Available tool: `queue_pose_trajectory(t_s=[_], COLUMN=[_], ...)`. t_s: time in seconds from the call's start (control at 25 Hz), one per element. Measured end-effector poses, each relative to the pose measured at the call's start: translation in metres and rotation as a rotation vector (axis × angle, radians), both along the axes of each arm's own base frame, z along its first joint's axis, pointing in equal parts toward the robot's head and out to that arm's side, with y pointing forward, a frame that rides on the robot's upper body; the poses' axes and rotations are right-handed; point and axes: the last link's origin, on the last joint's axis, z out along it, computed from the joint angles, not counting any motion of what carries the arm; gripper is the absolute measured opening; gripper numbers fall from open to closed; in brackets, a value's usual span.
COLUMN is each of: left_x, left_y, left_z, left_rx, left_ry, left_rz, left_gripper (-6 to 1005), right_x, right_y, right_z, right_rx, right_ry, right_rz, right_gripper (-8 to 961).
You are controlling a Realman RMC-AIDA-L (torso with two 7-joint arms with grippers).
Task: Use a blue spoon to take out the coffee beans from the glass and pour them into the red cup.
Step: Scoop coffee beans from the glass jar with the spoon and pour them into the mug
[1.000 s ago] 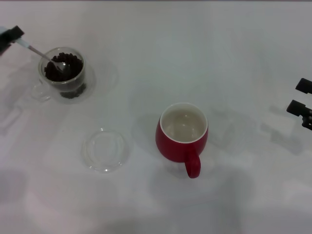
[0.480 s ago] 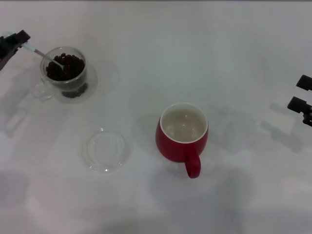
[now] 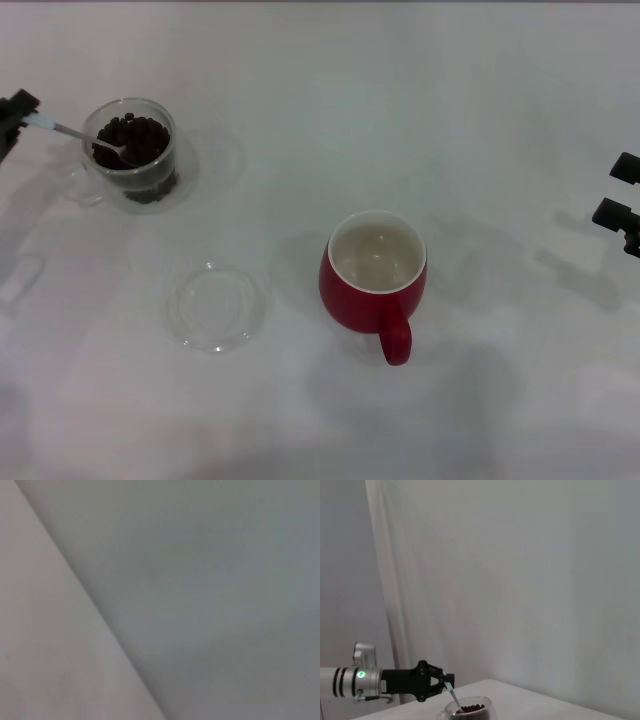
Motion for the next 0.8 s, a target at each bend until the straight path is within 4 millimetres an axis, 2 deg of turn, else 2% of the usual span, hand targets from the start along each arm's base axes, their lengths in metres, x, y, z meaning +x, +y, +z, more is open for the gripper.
queue_pose_trajectory(t_s=[0.44, 0.8], left_x=[-0.003, 0.016], left_y=[-0.019, -0.02], left_z=[0.017, 0.008], left_rx=[0.081, 0.058], left_ry=[-0.09, -0.126], left_rz=[-0.031, -0.125], left_gripper=[120, 120], right_x=[0.0, -0.002], right_y=[-0.001, 0.001], right_z=[0.001, 0.0], right_rx=[-0.003, -0.003], right_ry=[-0.001, -0.009], right_rz=[0.007, 0.025], right_gripper=[599, 599])
